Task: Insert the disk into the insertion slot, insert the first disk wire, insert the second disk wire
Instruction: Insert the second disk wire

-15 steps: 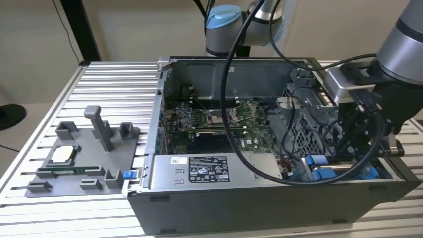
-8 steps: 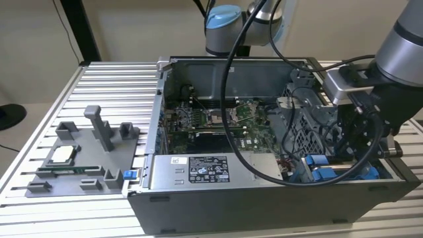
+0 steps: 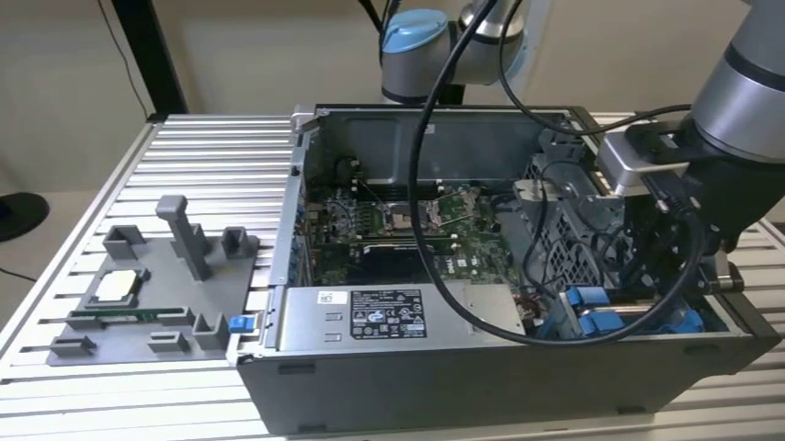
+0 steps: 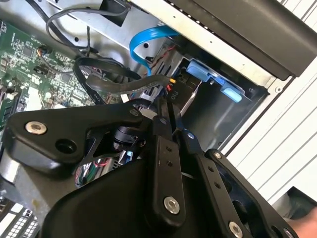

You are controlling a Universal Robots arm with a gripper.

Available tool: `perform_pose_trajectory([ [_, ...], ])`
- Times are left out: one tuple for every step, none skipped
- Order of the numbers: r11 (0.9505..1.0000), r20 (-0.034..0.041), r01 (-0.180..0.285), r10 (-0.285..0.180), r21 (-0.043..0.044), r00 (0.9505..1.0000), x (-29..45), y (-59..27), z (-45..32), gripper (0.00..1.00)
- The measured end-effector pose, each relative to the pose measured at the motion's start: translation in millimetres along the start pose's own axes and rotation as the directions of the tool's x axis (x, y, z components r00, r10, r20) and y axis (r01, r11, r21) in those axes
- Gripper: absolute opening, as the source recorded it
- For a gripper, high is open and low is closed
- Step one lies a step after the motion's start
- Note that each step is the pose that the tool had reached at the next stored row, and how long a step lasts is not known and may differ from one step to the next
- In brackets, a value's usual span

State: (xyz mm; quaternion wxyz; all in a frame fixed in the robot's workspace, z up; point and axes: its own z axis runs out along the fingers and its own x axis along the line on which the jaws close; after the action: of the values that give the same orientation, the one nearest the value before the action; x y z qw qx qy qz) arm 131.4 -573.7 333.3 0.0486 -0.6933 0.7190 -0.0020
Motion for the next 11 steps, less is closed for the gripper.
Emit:
perform_pose_trajectory([
  [1.0, 0.0002, 0.0, 0.0, 0.0001, 1.0, 0.0, 0.0, 0.1, 0.0],
  [1.0, 0.0001, 0.0, 0.0, 0.0, 1.0, 0.0, 0.0, 0.1, 0.0],
  [1.0, 0.0005, 0.0, 0.0, 0.0001, 1.0, 0.0, 0.0, 0.2, 1.0],
  [1.0, 0.0029, 0.0, 0.0, 0.0001, 1.0, -0.2, -0.2, 1.2, 1.0],
  [1.0, 0.0024, 0.0, 0.0, 0.0001, 1.0, -0.1, -0.2, 1.2, 1.0],
  [1.0, 0.0016, 0.0, 0.0, -0.0001, 1.0, -0.1, -0.2, 0.7, 1.0],
  [1.0, 0.0006, 0.0, 0.0, -0.0005, 1.0, -0.1, -0.2, -1.6, 1.0],
  [1.0, 0.001, 0.0, 0.0, -0.0011, 1.0, -0.5, -0.4, -5.4, 1.0],
  [1.0, 0.0005, 0.0, 0.0, -0.0016, 1.0, -0.8, -0.7, -10.2, 1.0],
  [1.0, 0.0006, 0.0, 0.0, -0.002, 1.0, -1.0, -1.0, -15.0, 1.0],
  [1.0, 0.0001, 0.0, 0.0, -0.0022, 1.0, -1.3, -1.4, -19.6, 1.0],
])
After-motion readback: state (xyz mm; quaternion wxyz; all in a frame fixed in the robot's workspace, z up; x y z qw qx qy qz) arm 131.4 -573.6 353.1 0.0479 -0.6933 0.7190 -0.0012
